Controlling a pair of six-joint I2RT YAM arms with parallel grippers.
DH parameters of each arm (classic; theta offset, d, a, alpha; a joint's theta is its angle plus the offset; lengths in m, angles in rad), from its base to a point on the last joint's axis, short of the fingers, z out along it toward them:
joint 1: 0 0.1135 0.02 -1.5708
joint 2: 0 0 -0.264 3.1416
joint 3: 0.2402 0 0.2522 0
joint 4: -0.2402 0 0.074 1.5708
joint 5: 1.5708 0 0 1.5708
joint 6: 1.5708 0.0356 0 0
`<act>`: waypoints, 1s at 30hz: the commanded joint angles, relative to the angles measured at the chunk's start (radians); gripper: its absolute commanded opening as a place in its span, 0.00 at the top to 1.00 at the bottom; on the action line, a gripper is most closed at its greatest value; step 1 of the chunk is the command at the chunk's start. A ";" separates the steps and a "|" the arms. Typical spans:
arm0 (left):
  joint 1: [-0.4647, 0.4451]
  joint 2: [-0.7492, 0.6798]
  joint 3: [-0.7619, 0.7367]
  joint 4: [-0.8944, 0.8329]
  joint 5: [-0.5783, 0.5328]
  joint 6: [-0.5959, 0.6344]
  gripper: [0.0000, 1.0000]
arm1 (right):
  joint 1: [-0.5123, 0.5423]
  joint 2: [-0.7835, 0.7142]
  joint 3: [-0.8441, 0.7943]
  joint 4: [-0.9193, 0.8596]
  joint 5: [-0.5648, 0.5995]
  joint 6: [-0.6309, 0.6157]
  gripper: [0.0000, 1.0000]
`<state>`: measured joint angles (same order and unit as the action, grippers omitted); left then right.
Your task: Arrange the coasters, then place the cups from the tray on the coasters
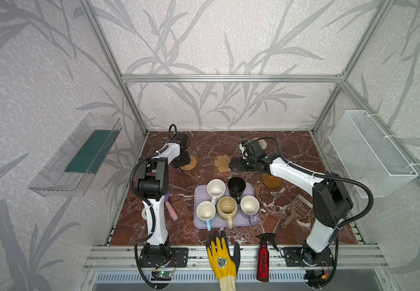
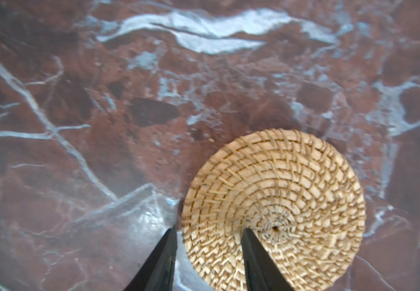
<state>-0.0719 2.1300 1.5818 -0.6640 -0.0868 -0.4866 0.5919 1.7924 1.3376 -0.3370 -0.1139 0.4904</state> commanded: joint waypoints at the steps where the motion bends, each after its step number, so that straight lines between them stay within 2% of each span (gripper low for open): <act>1: -0.017 -0.033 -0.012 -0.050 -0.023 0.002 0.54 | 0.005 -0.045 0.006 0.010 -0.001 0.009 0.00; 6: -0.019 -0.044 0.001 -0.058 0.011 0.002 0.54 | 0.005 -0.064 -0.002 0.016 0.014 0.009 0.00; 12: -0.029 -0.081 -0.017 -0.065 -0.006 -0.014 0.53 | 0.005 -0.077 0.003 0.018 0.017 0.006 0.00; 20: -0.033 -0.183 0.013 -0.115 -0.063 -0.023 0.40 | 0.003 -0.122 0.014 0.000 0.069 -0.011 0.01; 25: -0.069 -0.275 -0.024 -0.034 0.085 0.022 0.25 | -0.014 -0.137 0.014 -0.006 0.081 -0.027 0.01; 30: -0.180 -0.230 0.073 -0.106 0.128 0.087 0.22 | -0.057 -0.139 0.001 -0.005 0.044 -0.044 0.01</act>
<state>-0.1921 1.8679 1.6047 -0.7197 -0.0166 -0.4458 0.5617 1.6760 1.3376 -0.3355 -0.0608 0.4706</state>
